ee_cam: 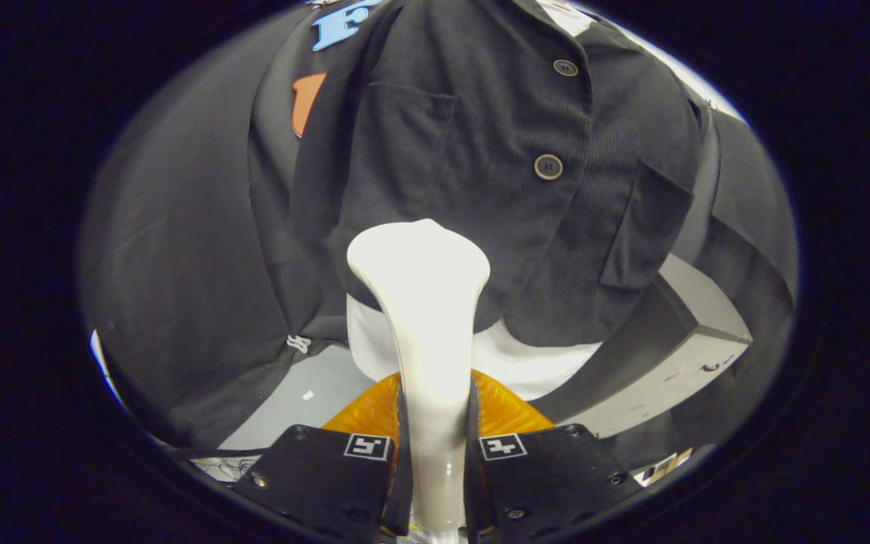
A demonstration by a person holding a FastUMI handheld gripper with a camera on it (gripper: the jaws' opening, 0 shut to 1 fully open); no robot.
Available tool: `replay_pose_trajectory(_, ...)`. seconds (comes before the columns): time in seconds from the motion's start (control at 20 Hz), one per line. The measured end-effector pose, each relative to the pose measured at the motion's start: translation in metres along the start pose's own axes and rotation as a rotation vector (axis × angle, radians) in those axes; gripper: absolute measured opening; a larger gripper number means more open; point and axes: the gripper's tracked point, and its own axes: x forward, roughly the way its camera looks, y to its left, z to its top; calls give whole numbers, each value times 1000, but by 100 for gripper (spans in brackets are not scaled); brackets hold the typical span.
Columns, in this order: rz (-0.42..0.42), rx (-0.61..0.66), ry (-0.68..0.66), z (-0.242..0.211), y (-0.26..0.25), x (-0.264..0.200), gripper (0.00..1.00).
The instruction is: Iron the clothes twice with a garment steamer, once on the left side and once on the right side.
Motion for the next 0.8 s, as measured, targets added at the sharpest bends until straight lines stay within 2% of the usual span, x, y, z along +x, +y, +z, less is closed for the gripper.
replay_pose_trajectory(0.4, 25, 38, 56, -21, -4, 1, 30)
replay_pose_trajectory(0.65, 39, 77, 27, -20, -30, -26, 30)
replay_pose_trajectory(0.8, 42, 81, -46, -7, -54, -53, 30)
